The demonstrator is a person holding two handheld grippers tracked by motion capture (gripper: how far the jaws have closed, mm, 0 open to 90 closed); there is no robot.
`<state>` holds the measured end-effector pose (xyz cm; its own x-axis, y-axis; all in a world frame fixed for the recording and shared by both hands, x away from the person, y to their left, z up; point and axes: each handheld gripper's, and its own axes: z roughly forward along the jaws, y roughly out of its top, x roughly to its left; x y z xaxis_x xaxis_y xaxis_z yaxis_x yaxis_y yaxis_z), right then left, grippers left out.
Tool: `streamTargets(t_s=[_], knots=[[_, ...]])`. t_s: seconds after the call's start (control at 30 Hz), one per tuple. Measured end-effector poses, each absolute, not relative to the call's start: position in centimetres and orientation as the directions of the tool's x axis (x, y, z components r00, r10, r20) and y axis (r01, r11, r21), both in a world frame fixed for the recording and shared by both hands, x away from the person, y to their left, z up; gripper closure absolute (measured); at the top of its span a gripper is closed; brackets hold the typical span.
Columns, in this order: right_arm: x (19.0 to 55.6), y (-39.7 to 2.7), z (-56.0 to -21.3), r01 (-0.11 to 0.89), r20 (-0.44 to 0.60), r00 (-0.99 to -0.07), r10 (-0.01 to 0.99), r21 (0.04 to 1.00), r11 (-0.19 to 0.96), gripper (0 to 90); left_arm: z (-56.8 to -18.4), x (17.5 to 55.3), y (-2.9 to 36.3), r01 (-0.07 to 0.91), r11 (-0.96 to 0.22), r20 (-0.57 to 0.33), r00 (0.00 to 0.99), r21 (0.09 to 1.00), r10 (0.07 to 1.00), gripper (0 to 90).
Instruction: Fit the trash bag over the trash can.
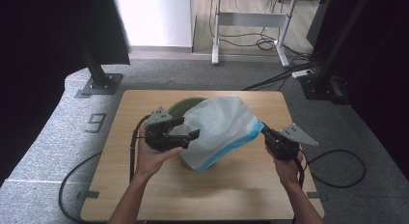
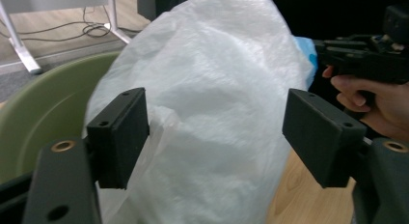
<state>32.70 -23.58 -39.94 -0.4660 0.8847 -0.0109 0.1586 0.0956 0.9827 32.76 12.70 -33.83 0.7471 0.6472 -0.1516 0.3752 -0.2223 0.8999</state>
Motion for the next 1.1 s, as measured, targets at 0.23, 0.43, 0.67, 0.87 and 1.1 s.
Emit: streamTargets(t_s=[0.23, 0.43, 0.67, 0.87, 1.1], knots=[[32.7, -23.2, -39.9, 0.163, -0.008, -0.477, 0.879, 0.982, 0.098, 88.5, -34.7, 32.7, 9.9, 0.376, -0.271, -0.139, 0.773, 0.886, 0.619, 20.1], [32.7, -22.7, -39.8, 0.162, -0.013, -0.491, 0.871, 0.981, 0.106, 88.5, -35.5, 33.2, 8.2, 0.390, -0.315, -0.128, 0.779, 0.865, 0.615, 19.2], [32.5, -22.2, -39.8, 0.160, -0.018, -0.504, 0.864, 0.981, 0.113, 88.5, -36.0, 33.4, 7.1, 0.394, -0.358, -0.064, 0.743, 0.847, 0.666, 33.1], [32.4, -22.2, -40.0, 0.162, -0.019, -0.516, 0.857, 0.979, 0.119, 88.5, -35.9, 33.8, 7.8, 0.393, -0.317, -0.109, 0.758, 0.863, 0.643, 71.7], [32.4, -22.6, -40.7, 0.170, -0.024, -0.533, 0.846, 0.976, 0.134, 88.5, -35.3, 34.5, 9.5, 0.393, -0.232, -0.175, 0.763, 0.890, 0.622, 89.4]])
